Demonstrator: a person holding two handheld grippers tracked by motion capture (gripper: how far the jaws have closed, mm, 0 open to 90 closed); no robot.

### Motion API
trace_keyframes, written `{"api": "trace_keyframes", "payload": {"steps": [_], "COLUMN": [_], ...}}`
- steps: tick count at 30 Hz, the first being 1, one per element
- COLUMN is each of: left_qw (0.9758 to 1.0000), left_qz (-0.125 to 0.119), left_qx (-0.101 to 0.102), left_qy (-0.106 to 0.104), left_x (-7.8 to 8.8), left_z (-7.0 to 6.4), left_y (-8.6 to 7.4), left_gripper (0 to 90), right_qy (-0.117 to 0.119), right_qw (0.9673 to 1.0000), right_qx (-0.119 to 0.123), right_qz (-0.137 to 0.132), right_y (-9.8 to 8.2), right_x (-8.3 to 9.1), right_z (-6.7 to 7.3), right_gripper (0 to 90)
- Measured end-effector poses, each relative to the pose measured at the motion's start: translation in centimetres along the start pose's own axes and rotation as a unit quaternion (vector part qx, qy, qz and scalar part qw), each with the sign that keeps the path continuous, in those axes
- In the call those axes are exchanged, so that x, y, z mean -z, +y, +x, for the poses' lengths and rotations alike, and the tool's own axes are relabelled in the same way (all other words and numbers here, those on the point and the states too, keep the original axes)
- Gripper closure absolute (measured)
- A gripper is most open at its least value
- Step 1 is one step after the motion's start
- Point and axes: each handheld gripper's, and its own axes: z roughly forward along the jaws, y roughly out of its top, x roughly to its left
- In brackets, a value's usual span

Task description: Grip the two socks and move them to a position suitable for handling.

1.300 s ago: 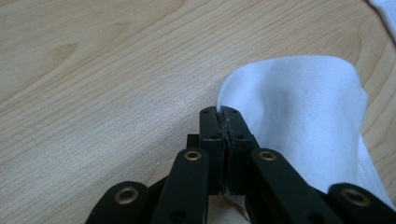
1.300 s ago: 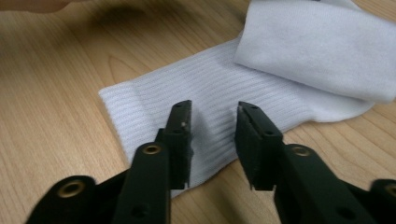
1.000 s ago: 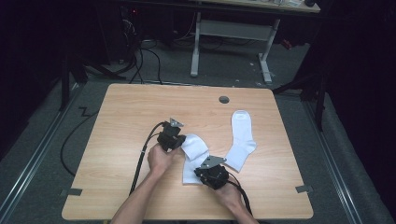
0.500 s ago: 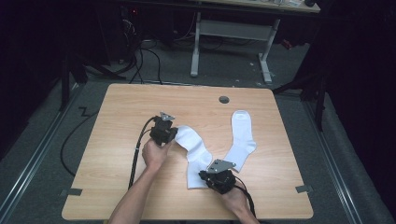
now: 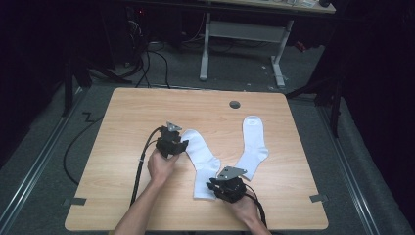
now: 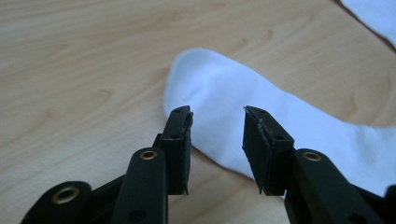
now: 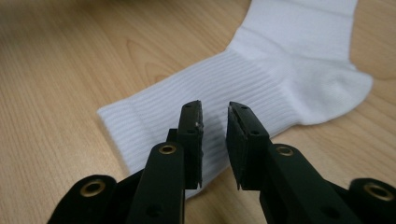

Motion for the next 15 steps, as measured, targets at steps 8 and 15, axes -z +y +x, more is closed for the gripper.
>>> {"api": "trace_keyframes", "payload": {"steps": [8,15], "left_qw": [0.9990,0.9992], "left_qz": [0.012,0.030], "left_qx": [-0.030,-0.027], "left_qy": [-0.030,-0.009], "left_x": [-0.6,-1.8], "left_z": [-2.5,-3.0], "left_y": [-1.6,-1.8], "left_gripper": [59.7,61.6], "right_qy": [-0.011,-0.010], "right_qw": [0.9996,0.9994], "right_qx": [-0.026,-0.030], "right_qz": [-0.005,0.011], "right_y": [0.8,0.6], "right_x": [-0.4,-1.1], "right_z": [-0.8,-1.3], "right_gripper": [74.9,72.8]}}
